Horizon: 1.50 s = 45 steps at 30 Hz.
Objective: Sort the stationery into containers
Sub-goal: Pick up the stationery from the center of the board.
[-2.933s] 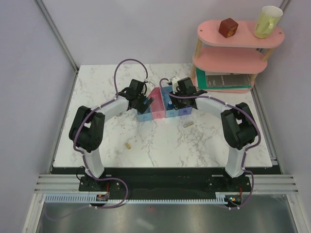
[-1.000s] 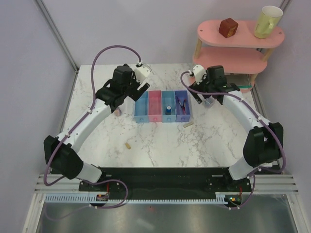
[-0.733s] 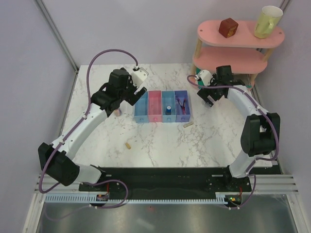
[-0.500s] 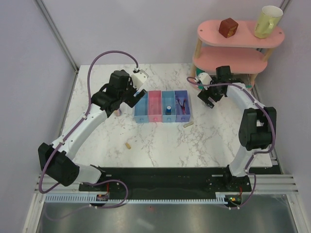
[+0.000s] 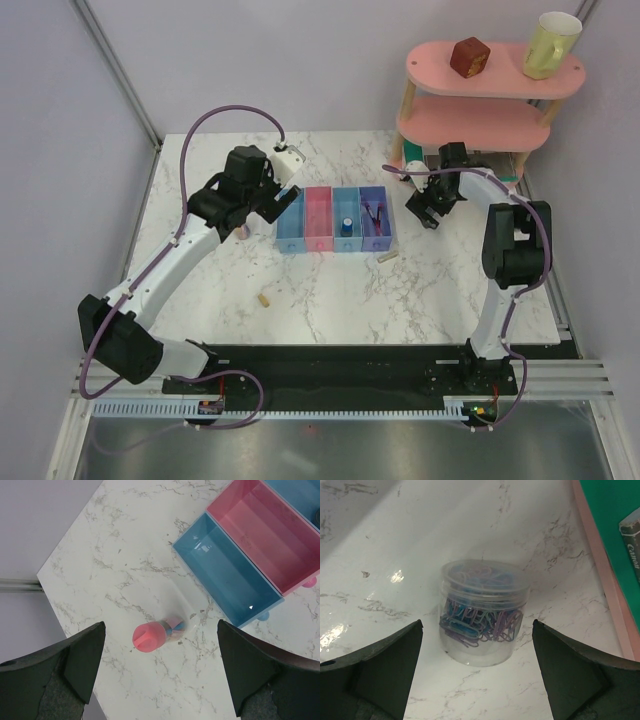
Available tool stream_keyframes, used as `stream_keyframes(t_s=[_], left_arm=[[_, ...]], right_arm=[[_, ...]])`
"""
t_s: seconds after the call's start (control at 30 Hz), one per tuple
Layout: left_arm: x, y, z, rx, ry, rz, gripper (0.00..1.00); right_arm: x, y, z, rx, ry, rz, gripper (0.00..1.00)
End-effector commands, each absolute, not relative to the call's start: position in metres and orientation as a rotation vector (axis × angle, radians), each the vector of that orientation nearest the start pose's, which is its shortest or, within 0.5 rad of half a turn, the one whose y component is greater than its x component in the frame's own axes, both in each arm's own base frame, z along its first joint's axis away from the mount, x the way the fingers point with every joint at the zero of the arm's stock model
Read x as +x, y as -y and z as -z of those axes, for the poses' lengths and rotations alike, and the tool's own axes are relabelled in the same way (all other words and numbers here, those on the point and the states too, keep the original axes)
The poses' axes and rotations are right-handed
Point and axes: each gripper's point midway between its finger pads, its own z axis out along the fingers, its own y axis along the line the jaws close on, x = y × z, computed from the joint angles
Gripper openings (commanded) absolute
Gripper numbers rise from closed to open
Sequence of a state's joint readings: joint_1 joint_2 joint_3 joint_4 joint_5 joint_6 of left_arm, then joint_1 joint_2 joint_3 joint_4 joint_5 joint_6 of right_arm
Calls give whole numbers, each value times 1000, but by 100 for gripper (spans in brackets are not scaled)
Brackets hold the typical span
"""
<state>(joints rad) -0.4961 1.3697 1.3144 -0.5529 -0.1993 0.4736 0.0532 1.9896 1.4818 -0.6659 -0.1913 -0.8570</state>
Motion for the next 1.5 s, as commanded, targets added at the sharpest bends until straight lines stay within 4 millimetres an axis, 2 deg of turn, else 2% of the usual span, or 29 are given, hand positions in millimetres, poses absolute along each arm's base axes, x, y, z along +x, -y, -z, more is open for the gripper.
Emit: stream_keyframes(t_s=[0.0, 0.23, 0.4, 0.43, 0.5, 0.53, 0.57, 0.6, 0.63, 0.67, 0.7, 0.73, 0.77, 0.8, 0.83, 0.9, 0.93, 0.97, 1.0, 1.03, 1.1, 1.13, 1.17, 1.23, 1.27, 1.33, 1.4, 1.43, 1.47], left_arm=[[367, 141, -261, 940, -1938, -202, 100], [368, 144, -260, 945, -1941, -193, 100], [368, 145, -265, 940, -1936, -187, 100], [368, 145, -266, 939, -1935, -183, 100], [366, 148, -267, 951, -1933, -167, 100], [365, 149, -268, 956, -1928, -158, 100], [363, 153, -270, 965, -1924, -129, 100], [360, 155, -269, 978, -1933, -110, 100], [357, 158, -268, 991, -1943, -84, 100], [354, 168, -270, 1004, -1943, -17, 100], [347, 170, -265, 1030, -1974, 19, 100], [342, 178, -265, 1051, -1978, 82, 100], [335, 193, -269, 1074, -1968, 193, 100], [330, 199, -268, 1088, -1974, 246, 100], [324, 205, -268, 1102, -1980, 303, 100], [315, 225, -272, 1126, -1966, 453, 100], [312, 230, -274, 1129, -1964, 498, 100], [307, 241, -281, 1133, -1947, 579, 100], [308, 247, -277, 1138, -1957, 619, 100], [308, 252, -277, 1139, -1962, 656, 100], [304, 265, -286, 1149, -1939, 762, 100], [306, 273, -279, 1166, -1950, 807, 100], [303, 281, -286, 1179, -1923, 876, 100], [306, 295, -279, 1194, -1935, 971, 100], [301, 304, -290, 1202, -1905, 1065, 100], [308, 318, -294, 1207, -1884, 1162, 98], [303, 331, -304, 1216, -1851, 1298, 97], [306, 336, -316, 1220, -1813, 1332, 95], [306, 343, -311, 1221, -1820, 1423, 94]], right_arm=[[465, -32, -55, -1234, -2330, -39, 97], [469, -30, -41, -1227, -2342, -39, 89], [460, -30, -33, -1224, -2364, -49, 72], [458, -30, -37, -1219, -2359, -45, 69], [450, -32, -36, -1217, -2360, -60, 57], [448, -32, -48, -1205, -2339, -50, 53], [445, -34, -51, -1200, -2333, -52, 46], [439, -34, -51, -1187, -2336, -61, 44], [437, -34, -65, -1173, -2309, -50, 43], [433, -35, -70, -1167, -2300, -49, 42], [424, -35, -69, -1168, -2302, -61, 40], [421, -38, -87, -1162, -2258, -45, 39], [418, -38, -94, -1158, -2238, -37, 36], [408, -40, -94, -1163, -2238, -40, 35], [404, -41, -115, -1157, -2186, -14, 34], [392, -44, -125, -1164, -2152, -2, 29], [387, -45, -148, -1152, -2098, 34, 27], [381, -46, -155, -1152, -2079, 45, 27], [373, -49, -158, -1164, -2061, 53, 26], [365, -50, -181, -1156, -1997, 87, 25], [352, -54, -194, -1172, -1948, 119, 23], [344, -55, -216, -1154, -1886, 151, 23], [337, -56, -223, -1158, -1867, 157, 21], [324, -62, -249, -1150, -1786, 182, 18], [320, -65, -257, -1151, -1757, 186, 17], [312, -66, -274, -1132, -1708, 215, 16], [308, -68, -285, -1115, -1677, 232, 16], [303, -69, -292, -1109, -1654, 237, 16], [301, -71, -295, -1112, -1636, 239, 16]])
